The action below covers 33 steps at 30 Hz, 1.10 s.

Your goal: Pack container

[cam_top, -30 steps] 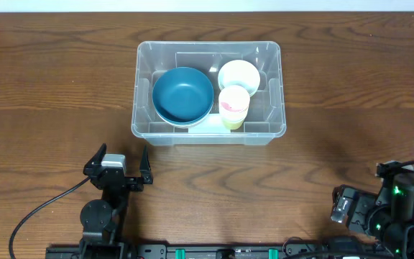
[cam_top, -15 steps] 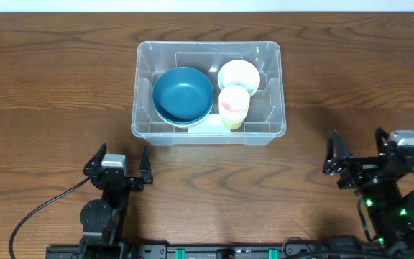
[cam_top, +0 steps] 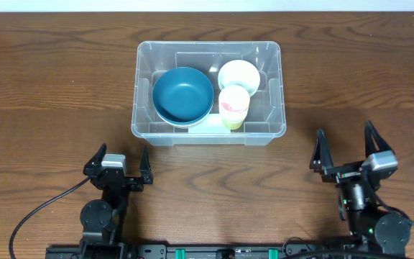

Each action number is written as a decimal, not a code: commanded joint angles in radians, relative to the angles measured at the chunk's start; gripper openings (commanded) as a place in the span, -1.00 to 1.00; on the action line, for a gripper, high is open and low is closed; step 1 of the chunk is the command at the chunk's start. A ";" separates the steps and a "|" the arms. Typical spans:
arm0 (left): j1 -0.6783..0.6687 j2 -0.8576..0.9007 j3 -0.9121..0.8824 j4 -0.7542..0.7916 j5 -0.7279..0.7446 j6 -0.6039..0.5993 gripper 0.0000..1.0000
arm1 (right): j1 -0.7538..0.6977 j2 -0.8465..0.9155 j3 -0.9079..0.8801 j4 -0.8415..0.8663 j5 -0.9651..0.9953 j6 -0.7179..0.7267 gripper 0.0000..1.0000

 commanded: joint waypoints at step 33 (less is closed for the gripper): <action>0.005 -0.006 -0.016 -0.038 -0.015 0.006 0.96 | -0.004 -0.165 -0.214 -0.277 0.074 -0.102 0.99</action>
